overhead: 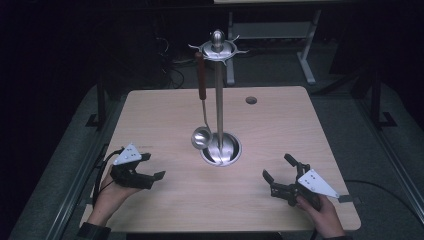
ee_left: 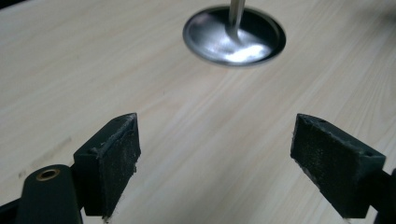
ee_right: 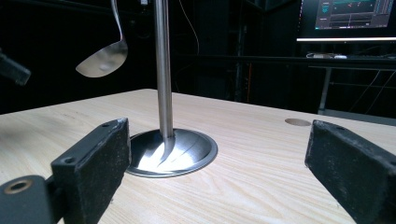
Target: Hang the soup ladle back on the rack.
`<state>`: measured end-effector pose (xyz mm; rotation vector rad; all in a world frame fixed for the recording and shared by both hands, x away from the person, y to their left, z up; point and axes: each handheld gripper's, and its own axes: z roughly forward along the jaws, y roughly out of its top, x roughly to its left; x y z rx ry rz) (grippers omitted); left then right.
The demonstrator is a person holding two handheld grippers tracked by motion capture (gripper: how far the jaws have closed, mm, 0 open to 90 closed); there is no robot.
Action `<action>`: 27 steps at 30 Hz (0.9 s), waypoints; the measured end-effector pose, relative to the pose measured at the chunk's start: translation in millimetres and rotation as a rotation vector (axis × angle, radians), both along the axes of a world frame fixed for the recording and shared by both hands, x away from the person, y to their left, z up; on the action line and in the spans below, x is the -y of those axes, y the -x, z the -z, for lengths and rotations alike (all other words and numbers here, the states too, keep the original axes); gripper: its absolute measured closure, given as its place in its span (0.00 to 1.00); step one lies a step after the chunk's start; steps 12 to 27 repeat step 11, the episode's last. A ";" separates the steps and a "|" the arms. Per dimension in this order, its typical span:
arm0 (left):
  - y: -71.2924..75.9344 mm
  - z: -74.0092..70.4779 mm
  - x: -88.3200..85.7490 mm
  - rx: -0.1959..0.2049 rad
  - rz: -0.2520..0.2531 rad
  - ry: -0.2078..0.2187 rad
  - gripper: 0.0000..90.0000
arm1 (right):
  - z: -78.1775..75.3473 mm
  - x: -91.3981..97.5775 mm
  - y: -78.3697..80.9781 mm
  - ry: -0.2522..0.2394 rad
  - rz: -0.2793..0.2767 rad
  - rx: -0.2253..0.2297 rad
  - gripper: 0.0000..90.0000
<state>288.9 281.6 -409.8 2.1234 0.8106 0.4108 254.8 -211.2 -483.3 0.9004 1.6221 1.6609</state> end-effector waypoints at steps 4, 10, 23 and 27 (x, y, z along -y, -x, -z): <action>6.9 14.5 -5.2 -0.024 -0.013 -0.006 0.16 | 0.1 0.1 0.1 -0.001 0.000 0.001 0.07; 12.8 26.9 -6.9 -0.054 -0.022 -0.024 0.16 | 0.1 0.1 0.1 0.000 0.000 0.002 0.07; 13.1 27.5 -6.5 -0.053 -0.024 -0.022 0.16 | 0.0 0.0 0.0 -0.001 0.000 0.001 0.07; 13.1 27.5 -6.5 -0.053 -0.024 -0.022 0.16 | 0.0 0.0 0.0 -0.001 0.000 0.001 0.07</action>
